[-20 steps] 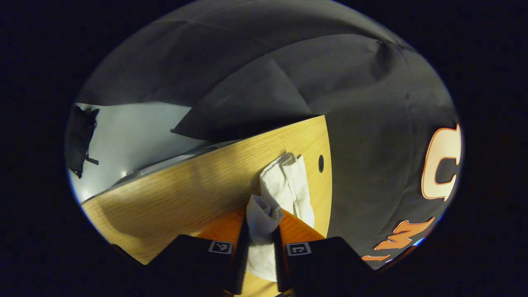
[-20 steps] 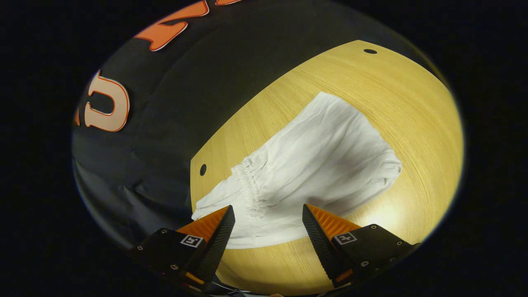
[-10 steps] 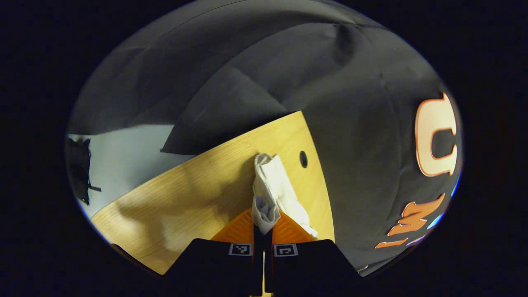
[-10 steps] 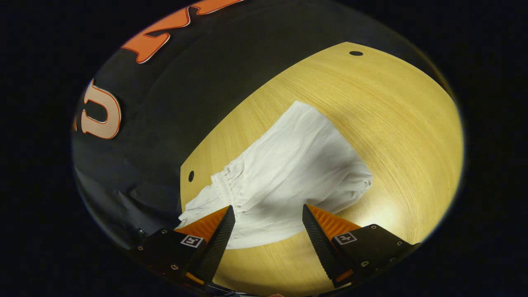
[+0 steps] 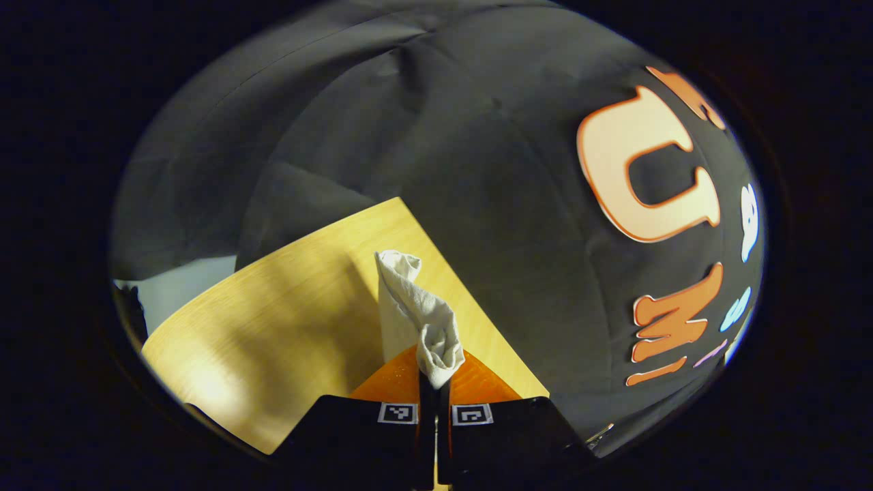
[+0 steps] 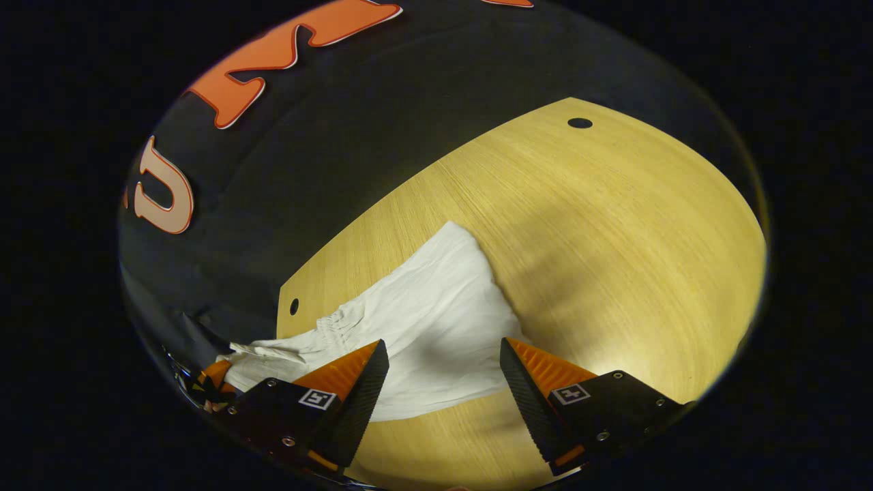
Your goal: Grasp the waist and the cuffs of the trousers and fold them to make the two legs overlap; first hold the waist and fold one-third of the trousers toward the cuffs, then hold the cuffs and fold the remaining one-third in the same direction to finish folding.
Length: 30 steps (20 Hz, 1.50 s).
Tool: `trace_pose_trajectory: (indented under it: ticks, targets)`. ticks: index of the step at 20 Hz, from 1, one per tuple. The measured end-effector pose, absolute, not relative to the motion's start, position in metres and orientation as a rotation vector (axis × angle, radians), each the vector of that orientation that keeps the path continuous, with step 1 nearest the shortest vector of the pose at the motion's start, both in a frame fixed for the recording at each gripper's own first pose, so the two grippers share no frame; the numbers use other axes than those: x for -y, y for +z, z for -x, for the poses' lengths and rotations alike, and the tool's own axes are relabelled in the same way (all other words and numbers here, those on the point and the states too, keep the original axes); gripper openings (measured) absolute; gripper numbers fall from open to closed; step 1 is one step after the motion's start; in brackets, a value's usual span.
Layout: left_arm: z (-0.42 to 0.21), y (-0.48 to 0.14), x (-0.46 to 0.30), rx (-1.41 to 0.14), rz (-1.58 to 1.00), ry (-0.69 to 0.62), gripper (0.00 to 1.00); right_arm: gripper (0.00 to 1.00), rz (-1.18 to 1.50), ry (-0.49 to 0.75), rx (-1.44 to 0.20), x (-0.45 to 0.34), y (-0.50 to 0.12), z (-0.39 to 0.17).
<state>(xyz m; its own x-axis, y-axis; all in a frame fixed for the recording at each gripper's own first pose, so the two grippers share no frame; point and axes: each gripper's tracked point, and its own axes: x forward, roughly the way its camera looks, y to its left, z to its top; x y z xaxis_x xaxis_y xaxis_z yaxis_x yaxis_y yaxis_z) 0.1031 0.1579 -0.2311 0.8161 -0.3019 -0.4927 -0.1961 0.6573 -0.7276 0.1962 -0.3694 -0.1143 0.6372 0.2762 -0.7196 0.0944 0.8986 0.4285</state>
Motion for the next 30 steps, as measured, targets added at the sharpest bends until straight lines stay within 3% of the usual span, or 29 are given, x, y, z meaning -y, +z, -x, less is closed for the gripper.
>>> trace_pose_trajectory:
  ticks: [9, 23, 29, 30]
  targets:
    - [-0.097, -0.223, -0.1, -0.617, 0.686, -0.239, 0.05, 0.98, -0.392, 0.105, -0.85, 0.466, -0.107, -0.227]
    - [-0.036, -0.291, -0.001, -0.923, 0.448, -0.449, 0.05, 0.99, -0.471, 0.004, -0.88, 0.565, -0.136, -0.214]
    - [-0.013, -0.333, 0.026, -0.999, 0.304, -0.435, 0.05, 0.99, -0.473, -0.013, -0.892, 0.574, -0.143, -0.21]
    - [-0.007, -0.337, 0.03, -1.009, 0.296, -0.45, 0.11, 0.98, -0.472, -0.012, -0.891, 0.573, -0.142, -0.21]
